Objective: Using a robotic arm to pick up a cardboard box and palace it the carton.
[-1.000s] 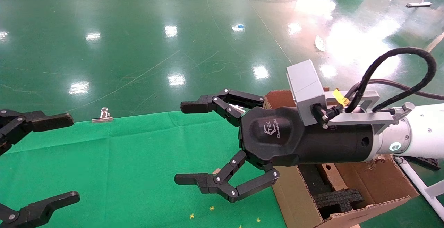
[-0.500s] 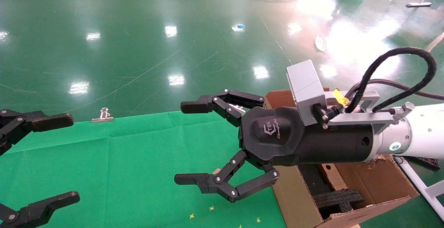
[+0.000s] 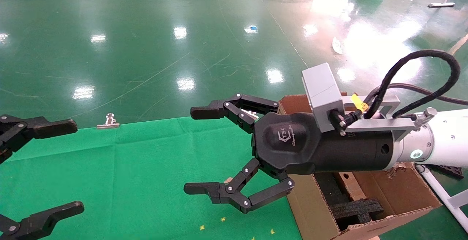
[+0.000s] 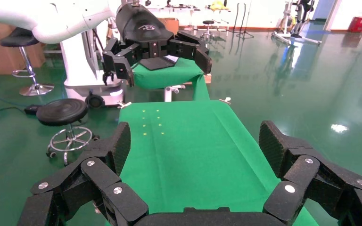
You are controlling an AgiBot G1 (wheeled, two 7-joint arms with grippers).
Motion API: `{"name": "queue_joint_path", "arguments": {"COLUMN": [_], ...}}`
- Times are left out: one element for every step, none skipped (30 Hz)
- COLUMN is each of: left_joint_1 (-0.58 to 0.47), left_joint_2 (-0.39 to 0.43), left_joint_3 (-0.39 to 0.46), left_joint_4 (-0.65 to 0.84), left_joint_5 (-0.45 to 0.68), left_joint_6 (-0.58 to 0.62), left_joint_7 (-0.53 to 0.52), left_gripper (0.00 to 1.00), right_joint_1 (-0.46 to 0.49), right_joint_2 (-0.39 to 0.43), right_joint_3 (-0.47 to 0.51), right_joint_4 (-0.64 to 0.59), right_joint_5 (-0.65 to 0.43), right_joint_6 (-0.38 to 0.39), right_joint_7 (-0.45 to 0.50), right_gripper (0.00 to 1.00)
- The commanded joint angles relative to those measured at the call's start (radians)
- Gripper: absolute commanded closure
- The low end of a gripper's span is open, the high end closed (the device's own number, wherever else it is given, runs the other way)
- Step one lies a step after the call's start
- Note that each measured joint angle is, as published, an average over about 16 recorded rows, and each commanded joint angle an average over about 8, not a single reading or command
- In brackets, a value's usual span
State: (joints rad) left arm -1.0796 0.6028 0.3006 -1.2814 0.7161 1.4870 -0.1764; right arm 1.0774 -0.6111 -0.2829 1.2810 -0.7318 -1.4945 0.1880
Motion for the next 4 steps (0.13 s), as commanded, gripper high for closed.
{"name": "queue_joint_path", "arguments": {"left_joint_1": [0.0, 0.0, 0.0, 0.0], "left_joint_2": [0.0, 0.0, 0.0, 0.0], "left_joint_3": [0.0, 0.0, 0.0, 0.0], "left_joint_4": [0.0, 0.0, 0.0, 0.0], "left_joint_5": [0.0, 0.0, 0.0, 0.0], "left_joint_6": [0.0, 0.0, 0.0, 0.0], "left_joint_7": [0.0, 0.0, 0.0, 0.0], "left_gripper": [0.0, 0.0, 0.0, 0.0], "right_joint_1": [0.0, 0.0, 0.0, 0.0], "right_joint_2": [0.0, 0.0, 0.0, 0.0], "right_joint_3": [0.0, 0.0, 0.0, 0.0], "right_joint_4": [0.0, 0.0, 0.0, 0.0], "right_joint_5": [0.0, 0.0, 0.0, 0.0], "right_joint_6": [0.0, 0.0, 0.0, 0.0], "right_joint_7": [0.0, 0.0, 0.0, 0.0], "right_gripper": [0.0, 0.0, 0.0, 0.0]}}
